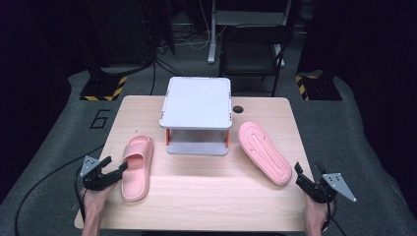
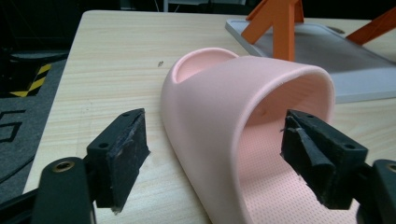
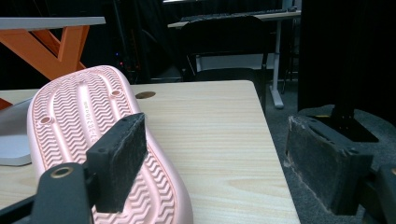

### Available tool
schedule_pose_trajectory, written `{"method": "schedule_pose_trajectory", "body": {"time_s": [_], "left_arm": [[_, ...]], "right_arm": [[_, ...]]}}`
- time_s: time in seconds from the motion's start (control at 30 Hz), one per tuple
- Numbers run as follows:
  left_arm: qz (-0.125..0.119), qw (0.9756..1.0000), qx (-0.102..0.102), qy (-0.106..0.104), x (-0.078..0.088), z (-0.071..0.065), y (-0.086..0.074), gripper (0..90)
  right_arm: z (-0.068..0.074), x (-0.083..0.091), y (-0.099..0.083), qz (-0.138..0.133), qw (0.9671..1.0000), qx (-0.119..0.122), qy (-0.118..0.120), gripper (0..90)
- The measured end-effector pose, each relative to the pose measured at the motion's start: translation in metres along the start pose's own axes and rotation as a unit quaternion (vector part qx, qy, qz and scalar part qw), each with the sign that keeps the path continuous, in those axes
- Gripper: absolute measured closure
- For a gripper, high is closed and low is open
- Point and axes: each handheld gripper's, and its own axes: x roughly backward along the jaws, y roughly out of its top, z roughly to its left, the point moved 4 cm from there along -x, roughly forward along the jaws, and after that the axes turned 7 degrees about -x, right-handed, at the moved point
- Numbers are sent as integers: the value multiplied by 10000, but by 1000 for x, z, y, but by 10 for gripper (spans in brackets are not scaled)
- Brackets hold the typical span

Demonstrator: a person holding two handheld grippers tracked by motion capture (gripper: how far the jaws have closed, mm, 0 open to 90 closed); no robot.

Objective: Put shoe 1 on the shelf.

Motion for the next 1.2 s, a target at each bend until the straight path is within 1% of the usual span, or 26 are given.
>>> {"method": "schedule_pose_trajectory", "body": {"time_s": [0.07,0.13,0.2,0.3,0.33,0.37,0.43,0.47,0.5,0.53,0.6,0.67,0.77,0.93,1.0,1.03,1.13,1.17,1.2], "left_arm": [[148,9999,-61,6,-3,-1,-1,277],[290,9995,-135,-41,-6,-2,-3,322],[432,9989,-192,-4,-10,-3,-5,369],[559,9983,-176,36,-17,-3,-8,424],[513,9985,-163,113,-19,-4,-8,444],[549,9983,-154,107,-19,-3,-8,477],[511,9986,-74,151,-20,-4,-7,543],[425,9988,-60,215,-21,-4,-7,566],[512,9985,-97,195,-20,-4,-7,596],[511,9984,-109,219,-20,-4,-7,616],[456,9986,-63,254,-20,-4,-7,658],[456,9985,-44,283,-20,-4,-7,677],[431,9980,-142,430,-19,-4,-7,721],[419,9972,-183,586,-17,-4,-7,799],[402,9972,-189,607,-16,-4,-6,819],[386,9973,-161,601,-16,-4,-6,826],[330,9978,-134,566,-12,-5,-3,830],[308,9979,-165,554,-10,-6,-2,830],[268,9982,-159,510,-9,-8,0,830]], "right_arm": [[0,1,0,-11,10000,-13,7,205],[0,1,0,-4,10000,-3,18,205],[0,1,0,7,10000,4,24,206],[1,0,-1,2,10000,16,8,206],[2,0,-1,27,10000,16,23,206],[2,-1,-1,24,10000,21,41,206],[2,-1,-1,29,10000,56,32,206],[2,-1,-1,52,10000,62,27,206],[2,-1,-1,54,10000,65,28,206],[3,-1,-1,58,10000,63,28,206],[3,-1,-1,54,10000,61,19,206],[2,0,-1,58,9999,83,13,206],[3,-1,-1,60,10000,54,26,206],[3,-1,-1,46,10000,75,22,206],[3,-1,-1,46,10000,57,38,206],[2,-1,-1,46,10000,64,31,206],[2,-1,-1,46,10000,65,28,206],[3,-1,-1,35,10000,38,31,206],[2,0,-1,12,10000,69,14,206]]}}
